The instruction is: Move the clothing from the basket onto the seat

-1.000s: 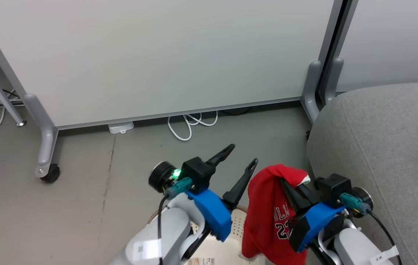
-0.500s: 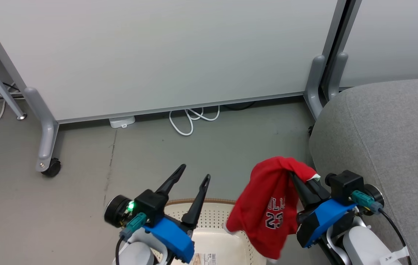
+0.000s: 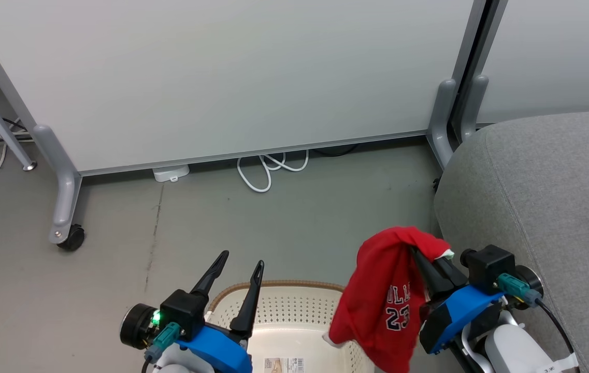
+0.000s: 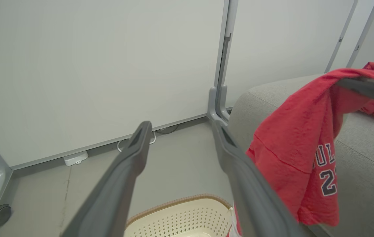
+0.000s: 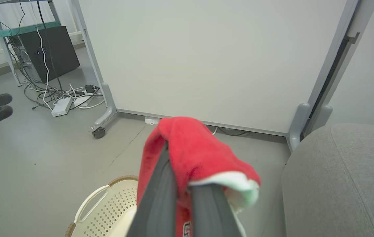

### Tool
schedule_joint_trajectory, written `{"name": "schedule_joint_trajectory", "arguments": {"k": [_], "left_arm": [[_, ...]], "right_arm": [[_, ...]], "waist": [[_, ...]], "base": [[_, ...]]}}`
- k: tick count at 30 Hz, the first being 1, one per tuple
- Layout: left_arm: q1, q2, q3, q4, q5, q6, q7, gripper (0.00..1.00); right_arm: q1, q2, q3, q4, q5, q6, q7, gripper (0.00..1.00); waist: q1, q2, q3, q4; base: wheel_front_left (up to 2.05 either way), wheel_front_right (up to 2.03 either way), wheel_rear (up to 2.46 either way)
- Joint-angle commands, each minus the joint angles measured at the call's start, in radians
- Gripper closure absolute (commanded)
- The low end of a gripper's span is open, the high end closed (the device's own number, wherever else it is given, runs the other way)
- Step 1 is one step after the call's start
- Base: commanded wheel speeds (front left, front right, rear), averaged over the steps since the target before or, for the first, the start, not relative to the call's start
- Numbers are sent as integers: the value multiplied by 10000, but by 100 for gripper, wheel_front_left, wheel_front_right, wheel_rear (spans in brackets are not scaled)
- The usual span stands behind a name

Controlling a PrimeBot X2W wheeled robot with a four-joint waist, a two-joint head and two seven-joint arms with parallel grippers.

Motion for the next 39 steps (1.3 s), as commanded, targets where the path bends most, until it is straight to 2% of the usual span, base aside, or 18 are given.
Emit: {"name": "schedule_joint_trajectory", "arguments": {"k": [1, 6, 14, 32, 39], "left_arm": [[42, -18, 54, -27, 76, -66, -27, 0], [127, -89, 64, -46, 94, -78, -27, 0], [46, -57, -46, -137, 35, -82, -27, 0], [-187, -59, -77, -173, 50, -60, -26, 0], [-117, -67, -64, -193, 45, -60, -26, 0]], "right_arm": [[92, 28, -18, -49, -35, 1, -3, 100], [69, 59, 34, -90, -22, 1, 30, 100], [-75, 70, 22, -166, -17, 1, 28, 100], [-227, 100, 102, -24, 158, 3, -144, 100], [-107, 58, 24, -18, 195, 1, -184, 100]], "waist": [[0, 0, -2, -1], [0, 0, -8, -111], [0, 0, 217, -866], [0, 0, 467, -3754], [0, 0, 451, -4543]], "base": [[0, 0, 0], [0, 0, 0], [0, 0, 0], [0, 0, 0], [0, 0, 0]]}}
